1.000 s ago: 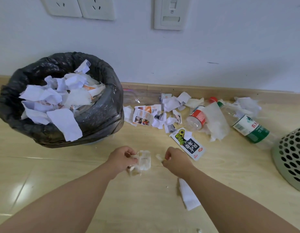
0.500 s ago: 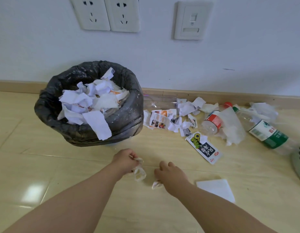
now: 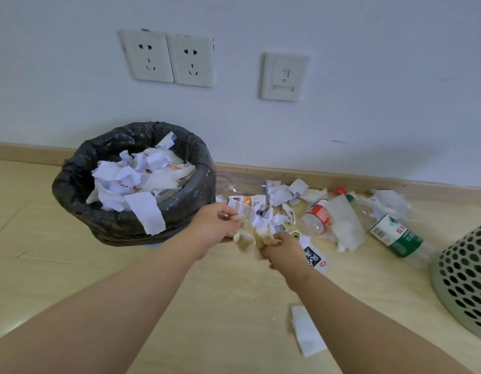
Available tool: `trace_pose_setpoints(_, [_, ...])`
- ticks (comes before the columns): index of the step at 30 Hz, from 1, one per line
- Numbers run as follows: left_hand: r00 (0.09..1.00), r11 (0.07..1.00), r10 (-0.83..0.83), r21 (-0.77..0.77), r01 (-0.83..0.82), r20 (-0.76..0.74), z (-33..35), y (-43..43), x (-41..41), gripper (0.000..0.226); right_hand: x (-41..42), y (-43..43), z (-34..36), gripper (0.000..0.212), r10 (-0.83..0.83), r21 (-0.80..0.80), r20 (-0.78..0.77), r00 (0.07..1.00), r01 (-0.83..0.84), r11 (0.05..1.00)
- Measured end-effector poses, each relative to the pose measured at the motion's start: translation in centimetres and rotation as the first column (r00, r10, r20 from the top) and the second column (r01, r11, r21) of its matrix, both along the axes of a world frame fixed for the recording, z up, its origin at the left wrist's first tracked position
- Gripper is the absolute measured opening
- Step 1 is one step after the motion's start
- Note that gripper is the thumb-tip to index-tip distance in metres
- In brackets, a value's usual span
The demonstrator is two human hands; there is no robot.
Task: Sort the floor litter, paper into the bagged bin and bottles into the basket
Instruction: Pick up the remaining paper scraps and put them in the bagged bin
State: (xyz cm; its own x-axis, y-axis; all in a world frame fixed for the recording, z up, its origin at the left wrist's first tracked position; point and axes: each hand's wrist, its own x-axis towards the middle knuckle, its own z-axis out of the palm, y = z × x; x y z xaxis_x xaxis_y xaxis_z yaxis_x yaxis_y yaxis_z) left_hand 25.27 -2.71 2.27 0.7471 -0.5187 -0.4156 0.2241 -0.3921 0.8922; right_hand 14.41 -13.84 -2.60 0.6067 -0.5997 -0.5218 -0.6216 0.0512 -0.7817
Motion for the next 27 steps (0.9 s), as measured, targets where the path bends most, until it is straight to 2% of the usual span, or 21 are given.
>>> trace_pose_setpoints(5, [0.992,0.97,0.111,-0.225,-0.094,0.065,5.9,-0.1,2.1,0.01,3.0,0.6,6.0,0.018,-0.119,0.121,0.221,0.968,0.094,0.988])
trace_pose_setpoints(8, [0.959,0.936,0.246,-0.293,-0.196,0.143,9.0,1.0,4.2,0.012,5.7,2.1,10.1,0.017,-0.166,0.149,0.337,0.927,0.122,0.981])
trace_pose_setpoints(10, [0.899,0.904,0.375,-0.304,-0.3,0.226,10.5,2.2,5.8,0.012,7.6,3.5,12.3,0.015,-0.176,0.16,0.407,0.896,0.119,0.98])
trace_pose_setpoints(12, [0.824,0.872,0.477,-0.282,-0.4,0.306,11.3,3.7,7.3,0.013,9.4,5.2,14.0,0.009,-0.119,0.164,0.453,0.884,0.048,0.985])
trace_pose_setpoints(14, [0.795,0.876,0.482,-0.207,-0.436,0.369,11.6,5.0,8.5,0.022,10.6,6.7,15.2,0.021,-0.031,0.208,0.483,0.875,-0.08,0.975])
trace_pose_setpoints(16, [0.851,0.92,0.386,-0.084,-0.382,0.357,11.5,5.8,9.3,0.047,10.8,7.5,15.9,0.033,0.043,0.254,0.492,0.869,-0.19,0.948])
trace_pose_setpoints(18, [0.906,0.956,0.262,0.038,-0.29,0.332,11.3,6.5,9.5,0.06,10.6,7.6,15.7,0.054,0.111,0.273,0.445,0.889,-0.253,0.928])
trace_pose_setpoints(20, [0.914,0.966,0.156,0.134,-0.219,0.374,11.0,7.1,9.5,0.057,10.2,7.4,15.3,0.059,0.161,0.249,0.394,0.905,-0.274,0.929])
trace_pose_setpoints(22, [0.91,0.958,-0.014,0.266,-0.106,0.414,10.6,7.6,9.4,0.05,9.8,7.2,14.5,0.054,0.119,0.219,0.377,0.919,-0.213,0.952])
trace_pose_setpoints(24, [0.876,0.872,-0.288,0.485,0.073,0.386,10.4,8.2,9.1,0.048,9.5,7.2,13.8,0.046,0.04,0.209,0.366,0.93,-0.124,0.97])
trace_pose_setpoints(27, [0.716,0.55,-0.645,0.813,0.193,0.267,9.8,8.8,8.8,0.053,9.3,7.3,12.6,0.033,-0.015,0.214,0.301,0.953,-0.052,0.976])
